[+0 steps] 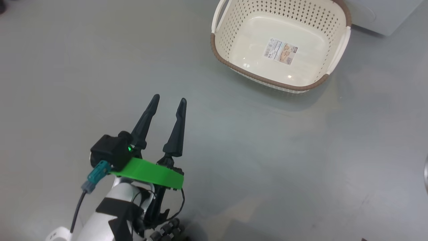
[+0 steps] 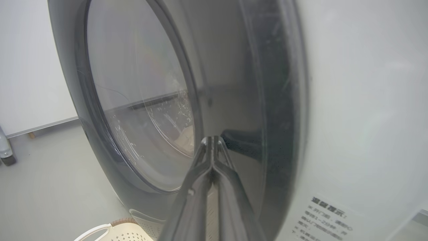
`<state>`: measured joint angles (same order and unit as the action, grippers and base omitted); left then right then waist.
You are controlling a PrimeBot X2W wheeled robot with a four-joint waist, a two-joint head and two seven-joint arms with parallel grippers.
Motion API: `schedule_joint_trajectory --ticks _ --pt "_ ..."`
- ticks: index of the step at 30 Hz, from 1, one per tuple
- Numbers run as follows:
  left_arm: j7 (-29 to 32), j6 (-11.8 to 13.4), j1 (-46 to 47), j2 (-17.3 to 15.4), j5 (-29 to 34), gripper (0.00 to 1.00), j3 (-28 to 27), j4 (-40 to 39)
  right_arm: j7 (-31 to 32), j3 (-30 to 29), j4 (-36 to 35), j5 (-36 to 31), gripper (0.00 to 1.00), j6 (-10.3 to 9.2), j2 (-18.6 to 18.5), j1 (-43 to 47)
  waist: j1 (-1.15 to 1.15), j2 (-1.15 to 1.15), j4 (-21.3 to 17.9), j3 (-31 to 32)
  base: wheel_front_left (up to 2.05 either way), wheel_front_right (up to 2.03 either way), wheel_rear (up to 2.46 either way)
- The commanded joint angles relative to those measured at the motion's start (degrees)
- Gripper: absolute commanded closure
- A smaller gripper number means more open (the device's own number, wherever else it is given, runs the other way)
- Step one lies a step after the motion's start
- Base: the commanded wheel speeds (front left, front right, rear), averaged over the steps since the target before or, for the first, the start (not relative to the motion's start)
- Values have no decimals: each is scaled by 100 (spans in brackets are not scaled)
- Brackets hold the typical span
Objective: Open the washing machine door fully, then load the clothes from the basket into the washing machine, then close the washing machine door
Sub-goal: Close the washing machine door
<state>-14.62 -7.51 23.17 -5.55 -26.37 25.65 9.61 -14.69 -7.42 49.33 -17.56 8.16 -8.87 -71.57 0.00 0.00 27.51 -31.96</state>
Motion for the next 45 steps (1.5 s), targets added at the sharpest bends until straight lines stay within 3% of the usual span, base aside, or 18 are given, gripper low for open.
schedule_joint_trajectory --ticks 1,6,12,20,45 --pt "-38 2 -7 -189 -3 0 -278 -116 -31 97 -261 84 100 -67 144 21 0 0 -115 151 0 0 0" --pt "-38 2 -78 -300 60 0 -360 -89 -31 476 -376 402 100 -67 247 554 0 0 -390 524 0 0 0" --pt "-38 2 -248 -441 157 0 -508 -73 -31 758 -745 1366 100 -67 395 1362 0 0 -817 1079 0 0 0" --pt "-38 2 -573 -420 242 0 -889 8 -31 994 -1549 1712 100 -67 391 2651 0 0 -1385 1704 0 0 0" --pt "-38 2 -1195 -379 553 0 -1424 52 -31 108 -3373 2586 100 -67 595 5537 0 0 -2132 2701 0 0 0"
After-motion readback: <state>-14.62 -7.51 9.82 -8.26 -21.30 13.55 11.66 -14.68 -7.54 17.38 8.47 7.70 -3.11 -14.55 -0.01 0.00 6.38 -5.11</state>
